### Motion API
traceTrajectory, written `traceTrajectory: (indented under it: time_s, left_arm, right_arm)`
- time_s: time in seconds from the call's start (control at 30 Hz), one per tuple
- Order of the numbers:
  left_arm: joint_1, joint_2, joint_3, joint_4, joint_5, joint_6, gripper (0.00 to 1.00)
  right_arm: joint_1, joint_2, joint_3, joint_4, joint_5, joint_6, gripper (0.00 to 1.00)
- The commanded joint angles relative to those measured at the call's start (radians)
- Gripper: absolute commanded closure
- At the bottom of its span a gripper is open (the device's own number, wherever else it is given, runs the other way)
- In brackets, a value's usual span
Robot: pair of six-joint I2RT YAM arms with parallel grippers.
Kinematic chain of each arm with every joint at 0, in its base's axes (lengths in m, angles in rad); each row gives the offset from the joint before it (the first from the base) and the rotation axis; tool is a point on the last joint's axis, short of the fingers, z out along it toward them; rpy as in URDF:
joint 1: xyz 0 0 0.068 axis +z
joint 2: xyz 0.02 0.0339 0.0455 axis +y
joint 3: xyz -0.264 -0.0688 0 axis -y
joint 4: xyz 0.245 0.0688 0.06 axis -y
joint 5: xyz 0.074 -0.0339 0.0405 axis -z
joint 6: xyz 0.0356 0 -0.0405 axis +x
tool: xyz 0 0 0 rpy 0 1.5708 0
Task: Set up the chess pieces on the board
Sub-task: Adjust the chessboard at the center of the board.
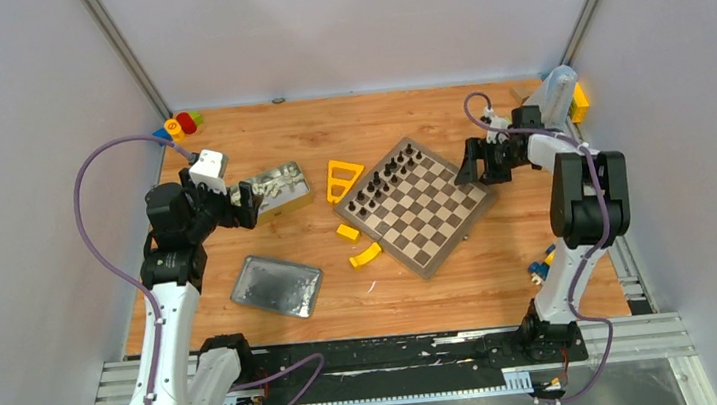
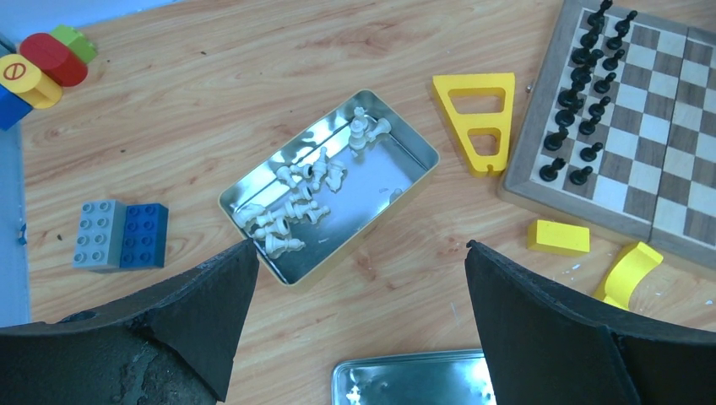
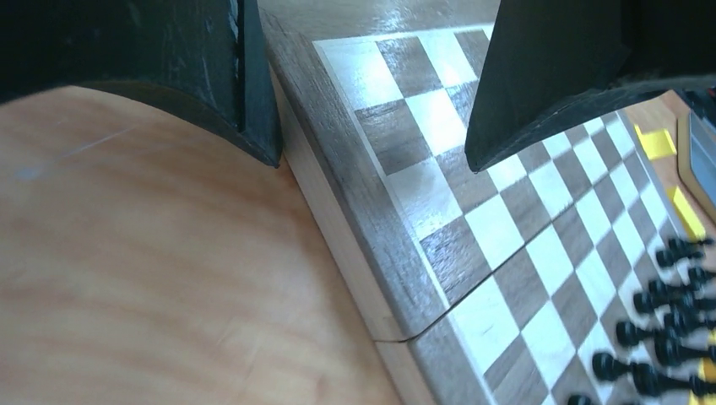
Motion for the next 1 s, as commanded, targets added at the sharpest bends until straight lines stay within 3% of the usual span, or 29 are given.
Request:
traceTrajectory:
  time_s: [0.0,0.27,0.6,0.77,0.97]
  left_arm:
    - [0.001,-0.009,-0.002,0.032,0.016,0.015,0.00]
    - [0.001,-0.015,0.001,0.028,0.013,0.015,0.00]
    - [0.001,0.004,0.008,0.003,-0.007,0.074,0.00]
    - [0.001,0.027,0.006,-0.084,0.005,0.210,0.00]
    - [0.001,0.047,-0.030,-0.222,0.076,0.479,0.00]
  right_arm:
    - [0.035,-0.131,-0.120,-0.050,-0.042,-0.063,0.20]
    - [0.116,-0.292,-0.325,-0.051,-0.096,-0.133,0.20]
    - [0.264,-0.444,-0.433,-0.066,-0.120,-0.242,0.20]
    - [0.295,-0.439,-0.443,-0.072,-0.155,-0.250,0.20]
    - [0.350,-0.418,-0.448,-0.087,-0.196,-0.265,0.20]
